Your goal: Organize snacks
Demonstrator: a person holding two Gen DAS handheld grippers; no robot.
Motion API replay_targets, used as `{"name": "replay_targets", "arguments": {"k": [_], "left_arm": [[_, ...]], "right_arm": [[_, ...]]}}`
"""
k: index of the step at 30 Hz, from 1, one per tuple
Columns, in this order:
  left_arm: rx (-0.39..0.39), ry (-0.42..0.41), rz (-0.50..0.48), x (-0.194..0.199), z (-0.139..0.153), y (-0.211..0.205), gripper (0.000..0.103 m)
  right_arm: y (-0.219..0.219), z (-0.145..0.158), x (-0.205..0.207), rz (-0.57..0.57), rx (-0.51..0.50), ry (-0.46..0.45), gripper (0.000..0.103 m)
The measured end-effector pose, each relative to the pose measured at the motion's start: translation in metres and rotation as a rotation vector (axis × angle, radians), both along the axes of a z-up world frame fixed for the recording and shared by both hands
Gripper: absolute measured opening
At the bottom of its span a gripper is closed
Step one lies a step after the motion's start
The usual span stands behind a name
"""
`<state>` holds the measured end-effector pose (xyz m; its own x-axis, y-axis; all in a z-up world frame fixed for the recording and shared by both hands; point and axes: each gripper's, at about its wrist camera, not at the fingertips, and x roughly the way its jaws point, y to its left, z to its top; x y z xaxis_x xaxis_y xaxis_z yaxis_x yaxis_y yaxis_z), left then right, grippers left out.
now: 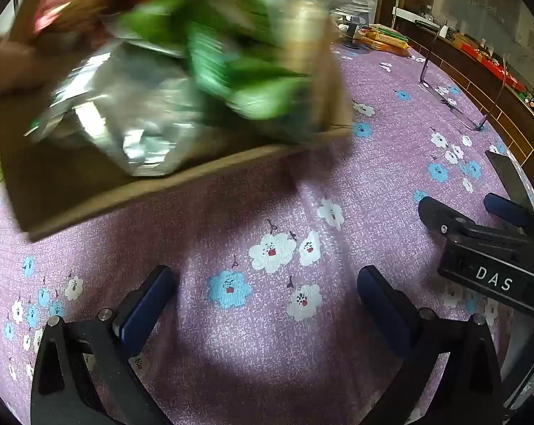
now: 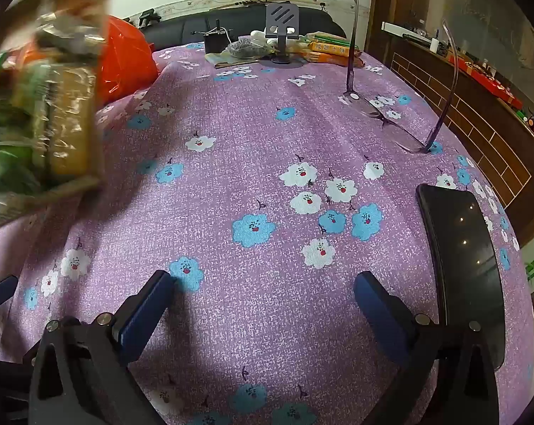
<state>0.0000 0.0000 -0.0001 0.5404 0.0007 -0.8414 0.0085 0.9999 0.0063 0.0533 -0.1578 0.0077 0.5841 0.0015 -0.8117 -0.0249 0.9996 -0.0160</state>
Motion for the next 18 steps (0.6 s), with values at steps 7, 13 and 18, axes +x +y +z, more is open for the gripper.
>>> {"name": "replay_targets", "arguments": {"k": [7, 13, 18], "left_arm": [[0.0, 0.0, 0.0, -0.0003, -0.0016, -0.0008, 0.103], [0.0, 0.0, 0.0, -0.0018, -0.0013, -0.0001, 0.103], [0.0, 0.0, 0.0, -0.0013, -0.0002, -0.0008, 0.103]], "right_arm": [[-0.0011, -0.0007, 0.0009, 0.0, 0.0, 0.001, 0.102], [-0.0022, -0.0028, 0.0025, 0.0, 0.004, 0.003, 0.102], [-0.0034, -0.0052, 0.0042, 0.0, 0.004, 0.003, 0.102]]}}
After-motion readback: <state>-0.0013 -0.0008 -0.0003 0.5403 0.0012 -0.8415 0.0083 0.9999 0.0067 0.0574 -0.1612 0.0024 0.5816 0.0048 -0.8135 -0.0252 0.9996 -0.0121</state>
